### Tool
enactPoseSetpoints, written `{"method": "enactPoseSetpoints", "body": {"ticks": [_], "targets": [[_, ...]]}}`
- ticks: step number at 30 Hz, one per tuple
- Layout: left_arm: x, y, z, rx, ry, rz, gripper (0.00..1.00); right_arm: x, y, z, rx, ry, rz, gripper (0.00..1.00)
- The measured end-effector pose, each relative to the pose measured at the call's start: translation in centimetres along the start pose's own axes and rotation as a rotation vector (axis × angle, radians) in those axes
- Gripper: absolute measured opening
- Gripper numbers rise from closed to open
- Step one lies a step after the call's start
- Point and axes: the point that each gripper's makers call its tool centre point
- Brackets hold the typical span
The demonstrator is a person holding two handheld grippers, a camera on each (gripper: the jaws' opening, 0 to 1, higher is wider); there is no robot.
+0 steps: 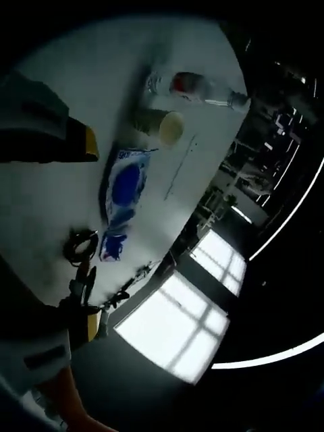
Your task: Arrange the tabletop items into an orderly group along one side of the table until the central work area is clear of visible clutter.
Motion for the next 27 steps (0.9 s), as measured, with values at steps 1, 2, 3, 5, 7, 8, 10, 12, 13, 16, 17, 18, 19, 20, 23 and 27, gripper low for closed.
{"method": "enactPoseSetpoints", "body": {"ticks": [1,2,3,5,7,8,10,12,13,16,17,18,19,20,23,27], "targets": [[-0.1,-0.2,-0.1,0.006,-0.01,0.018,0.89,0.0,-0.1,0.0,0.004,-0.003,0.004,0.76],[-0.1,-0.6,-0.2,0.026,-0.024,0.052,0.91,0.0,-0.3,0.0,0.009,-0.006,0.009,0.78],[-0.2,-0.8,-0.3,0.038,-0.035,0.068,0.94,0.0,-0.5,-0.1,0.017,-0.007,0.014,0.8],[-0.2,-1.2,-0.5,0.059,-0.051,0.097,0.96,0.0,-0.8,-0.3,0.02,-0.005,0.008,0.81],[-0.2,-1.6,-0.7,0.072,-0.065,0.107,0.96,0.1,-1.0,-0.6,0.024,-0.003,0.0,0.81],[-0.2,-1.7,-0.8,0.075,-0.071,0.113,0.97,0.2,-1.1,-0.8,0.026,-0.001,0.001,0.81],[-0.1,-1.8,-0.8,0.073,-0.07,0.115,0.96,0.3,-1.3,-1.0,0.031,0.003,0.008,0.81],[0.0,-1.9,-0.8,0.074,-0.072,0.114,0.96,0.5,-1.6,-1.3,0.037,0.006,0.01,0.81],[-0.1,-2.0,-0.8,0.074,-0.084,0.123,0.96,0.5,-1.8,-1.5,0.042,0.006,0.008,0.81],[-0.3,-1.9,-0.8,0.076,-0.102,0.139,0.96,0.5,-2.2,-2.1,0.048,0.008,0.0,0.81],[-0.3,-1.9,-0.8,0.075,-0.103,0.14,0.96,0.5,-2.3,-2.2,0.049,0.008,0.001,0.8],[-0.3,-1.9,-0.8,0.074,-0.103,0.14,0.95,0.6,-2.4,-2.5,0.046,0.011,0.001,0.8],[-0.3,-1.8,-0.8,0.074,-0.104,0.14,0.95,0.7,-2.4,-2.8,0.044,0.018,0.0,0.79],[-0.4,-1.8,-0.9,0.073,-0.11,0.139,0.95,0.8,-2.5,-3.1,0.043,0.023,0.001,0.78],[-0.7,-1.8,-1.3,0.076,-0.118,0.14,0.94,0.8,-2.7,-3.6,0.044,0.027,0.002,0.78],[-0.8,-1.7,-1.8,0.078,-0.118,0.141,0.94,1.1,-2.7,-4.3,0.045,0.034,-0.005,0.77]]}}
Point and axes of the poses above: the point that each gripper's makers call its tool centre point, and the gripper's own axes: z roughly forward along the fingers, y roughly to its right, x roughly out of its top, and after that the axes turned 11 degrees about -x, right-handed
